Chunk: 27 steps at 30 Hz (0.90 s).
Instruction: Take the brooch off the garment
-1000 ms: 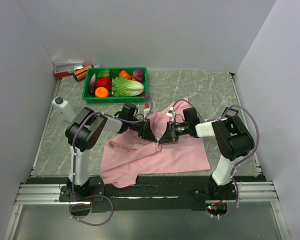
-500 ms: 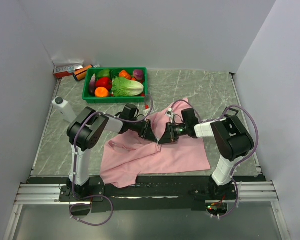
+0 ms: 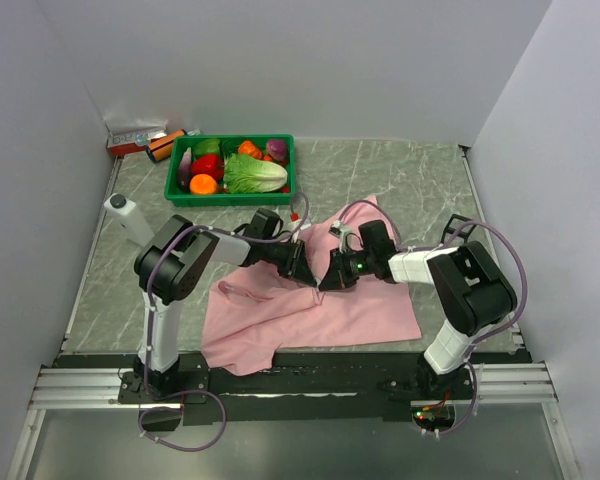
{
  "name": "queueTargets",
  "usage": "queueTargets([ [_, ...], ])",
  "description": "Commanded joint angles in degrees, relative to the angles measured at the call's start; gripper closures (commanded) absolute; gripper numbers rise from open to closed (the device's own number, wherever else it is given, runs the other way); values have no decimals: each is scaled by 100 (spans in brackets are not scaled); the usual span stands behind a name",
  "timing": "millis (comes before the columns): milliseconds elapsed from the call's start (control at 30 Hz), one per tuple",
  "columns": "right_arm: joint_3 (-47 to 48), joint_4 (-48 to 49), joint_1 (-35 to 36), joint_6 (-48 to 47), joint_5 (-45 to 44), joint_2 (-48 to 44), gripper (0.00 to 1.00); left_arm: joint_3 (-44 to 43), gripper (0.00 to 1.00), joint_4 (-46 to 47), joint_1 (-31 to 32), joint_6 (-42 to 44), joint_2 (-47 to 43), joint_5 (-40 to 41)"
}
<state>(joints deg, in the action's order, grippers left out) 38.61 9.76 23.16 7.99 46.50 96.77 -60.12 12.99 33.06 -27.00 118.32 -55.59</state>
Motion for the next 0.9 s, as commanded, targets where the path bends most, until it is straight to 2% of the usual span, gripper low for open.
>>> queueTargets([
  [0, -11, 369, 374, 71, 948, -440, 100, 113, 99, 1498, -45, -251, -458, -71],
  [33, -3, 404, 304, 141, 975, -379, 100, 584, 98, 2757, -71, -696, -546, -422],
  [67, -11, 447, 269, 272, 1018, -283, 100, 728, 94, 3196, -98, -875, -599, -800],
  [133, -20, 492, 233, 300, 1001, -264, 100, 669, 87, 3350, -159, -1217, -512, -1102],
  [167, -3, 457, 224, 195, 984, -264, 100, 642, 76, 3533, -185, -1341, -451, -1294],
  [267, 68, 387, 224, 142, 992, -255, 100, 694, 63, 3825, -238, -1598, -450, -1401],
  [367, 94, 351, 224, 106, 975, -264, 100, 624, 58, 3772, -247, -1597, -433, -1586],
  [467, 68, 351, 224, 124, 949, -273, 100, 659, 57, 3772, -256, -1659, -450, -1674],
  [600, 41, 360, 198, 185, 905, -255, 100, 729, 55, 2826, -291, -897, -643, -1648],
  [633, 33, 360, 181, 186, 896, -264, 100, 721, 54, 1987, -283, -242, -713, -1535],
  [733, 33, 299, 163, 159, 896, -264, 100, 607, 52, 490, -282, 1025, -898, -1358],
  [867, 76, 255, 101, 124, 905, -264, 100, 466, 56, -400, -274, 1794, -829, -1366],
])
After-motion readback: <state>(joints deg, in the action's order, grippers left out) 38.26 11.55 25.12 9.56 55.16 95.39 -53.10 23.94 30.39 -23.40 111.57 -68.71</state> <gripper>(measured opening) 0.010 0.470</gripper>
